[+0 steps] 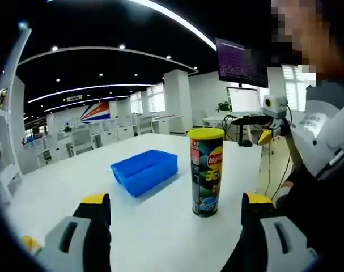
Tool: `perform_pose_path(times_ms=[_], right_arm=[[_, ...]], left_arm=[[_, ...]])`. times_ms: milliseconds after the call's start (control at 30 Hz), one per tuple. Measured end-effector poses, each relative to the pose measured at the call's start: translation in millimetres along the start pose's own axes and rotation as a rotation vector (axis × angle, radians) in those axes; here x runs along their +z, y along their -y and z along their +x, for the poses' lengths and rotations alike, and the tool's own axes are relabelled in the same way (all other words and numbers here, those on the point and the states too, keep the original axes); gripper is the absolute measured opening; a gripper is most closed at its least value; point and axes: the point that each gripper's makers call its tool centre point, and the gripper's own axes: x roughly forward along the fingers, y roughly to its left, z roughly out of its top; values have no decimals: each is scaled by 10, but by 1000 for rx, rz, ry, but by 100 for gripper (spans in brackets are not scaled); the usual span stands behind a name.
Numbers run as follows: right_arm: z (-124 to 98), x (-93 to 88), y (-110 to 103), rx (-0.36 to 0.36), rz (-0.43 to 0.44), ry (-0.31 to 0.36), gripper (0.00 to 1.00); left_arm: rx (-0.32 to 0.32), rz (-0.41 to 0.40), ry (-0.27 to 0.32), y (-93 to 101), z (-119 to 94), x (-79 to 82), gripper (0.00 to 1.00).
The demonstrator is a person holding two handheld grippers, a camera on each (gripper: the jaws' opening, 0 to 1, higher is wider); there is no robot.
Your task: Open the lid of the chip container on the table, take out the chips, place them into the box in front of the container, and close the lid
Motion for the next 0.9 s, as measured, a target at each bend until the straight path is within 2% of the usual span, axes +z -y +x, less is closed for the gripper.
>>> perform_pose_path(times_ms=[300,533,833,900], right_arm=[[6,41,34,-8,-2,15,93],[64,205,41,-4,-21,49,92],[176,353,-36,36,-52,74,91],[210,398,-84,60,-57,87,91]], left_arm=[[-15,1,41,5,54,29,95],[-54,-5,90,34,179,43,95],[-82,-21,105,44,226,35,95],[-110,-6,164,93,258,147,95]])
